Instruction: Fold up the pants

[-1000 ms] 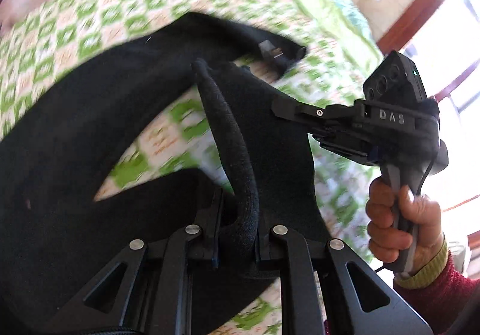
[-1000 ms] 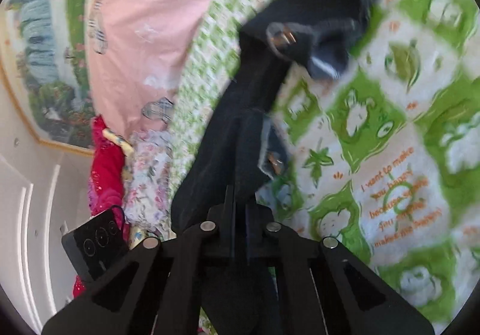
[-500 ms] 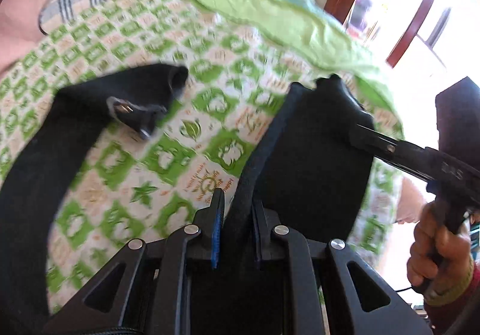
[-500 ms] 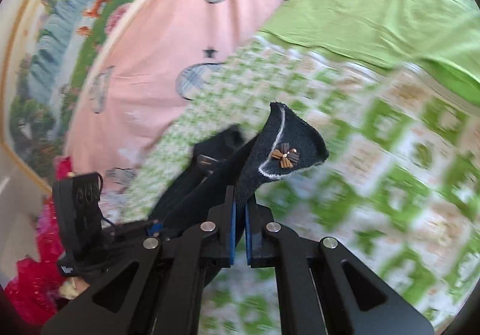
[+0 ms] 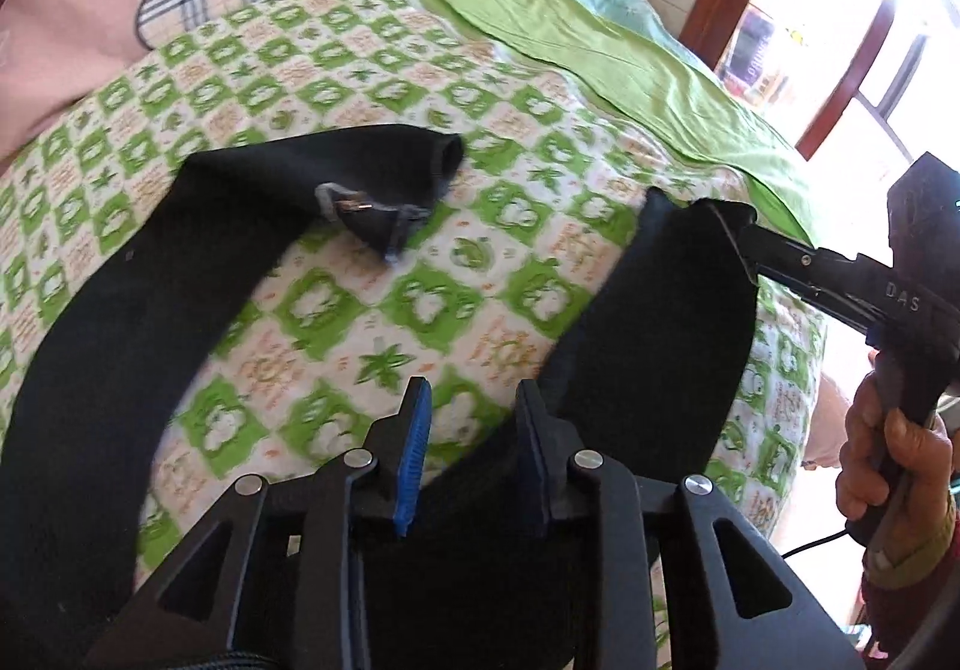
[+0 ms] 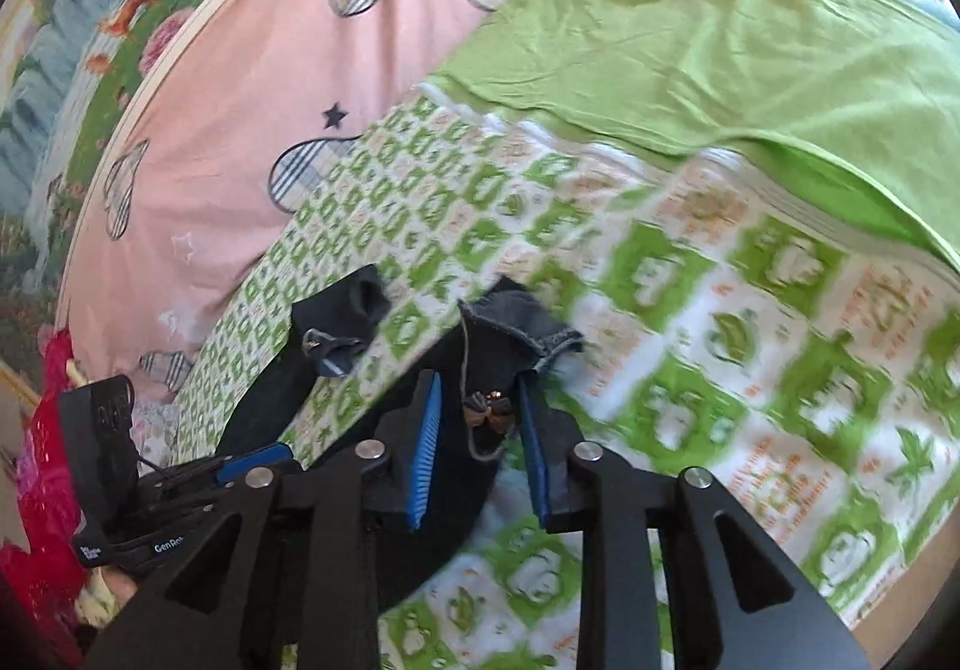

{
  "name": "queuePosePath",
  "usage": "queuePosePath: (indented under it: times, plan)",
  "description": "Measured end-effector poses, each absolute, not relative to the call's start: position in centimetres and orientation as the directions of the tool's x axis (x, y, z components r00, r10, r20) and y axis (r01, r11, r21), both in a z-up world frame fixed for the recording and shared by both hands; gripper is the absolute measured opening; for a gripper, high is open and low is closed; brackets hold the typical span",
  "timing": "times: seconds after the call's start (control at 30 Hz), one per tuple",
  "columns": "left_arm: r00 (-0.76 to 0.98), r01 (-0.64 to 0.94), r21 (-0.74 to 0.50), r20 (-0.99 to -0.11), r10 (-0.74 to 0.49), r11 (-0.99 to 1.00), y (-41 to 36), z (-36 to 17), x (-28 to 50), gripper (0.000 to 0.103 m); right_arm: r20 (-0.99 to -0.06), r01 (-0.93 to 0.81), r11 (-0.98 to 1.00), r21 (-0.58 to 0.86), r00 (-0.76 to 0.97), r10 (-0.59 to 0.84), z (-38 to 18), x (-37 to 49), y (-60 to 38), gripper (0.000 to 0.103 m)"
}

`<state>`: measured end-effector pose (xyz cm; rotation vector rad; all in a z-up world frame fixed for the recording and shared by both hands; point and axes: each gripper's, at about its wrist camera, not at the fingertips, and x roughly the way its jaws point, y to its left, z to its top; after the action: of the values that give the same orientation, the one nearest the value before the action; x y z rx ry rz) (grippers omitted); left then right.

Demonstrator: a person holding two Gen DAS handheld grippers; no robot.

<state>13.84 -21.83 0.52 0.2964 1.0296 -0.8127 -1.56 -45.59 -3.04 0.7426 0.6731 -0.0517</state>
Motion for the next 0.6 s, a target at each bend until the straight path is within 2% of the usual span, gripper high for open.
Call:
queuePosePath:
  times: [0.1,0.23,0.47,0.6]
  plan:
    - [0.285,0.689,-0.135,-0.853,-0.437,0.712,-19.9,0.8,14.8,0.030,-0.584,0.208,0.799,0.564,0.785,0.208,-1.9,1.0,-43.3,0.046]
    - [0.314,0.654,-0.129,-0.850,-0.423,0.745,-17.6,1.4,15.9,0.035,-0.575,0.145,0.856,0.497,0.793,0.199,0.0,2.9,-41.2,0.056]
    - [0.359,0.589,-0.115,-0.849,-0.387,0.800,-13.9,2.0,18.4,0.036,-0.597,-0.058,0.919,0.389,0.744,0.300,0.7,7.5,-36.2,0.057]
    - [0.390,0.558,-0.084,-0.851,-0.350,0.825,-12.6,2.1,20.0,0.041,-0.636,-0.119,0.936,0.331,0.705,0.314,0.0,9.8,-34.0,0.058]
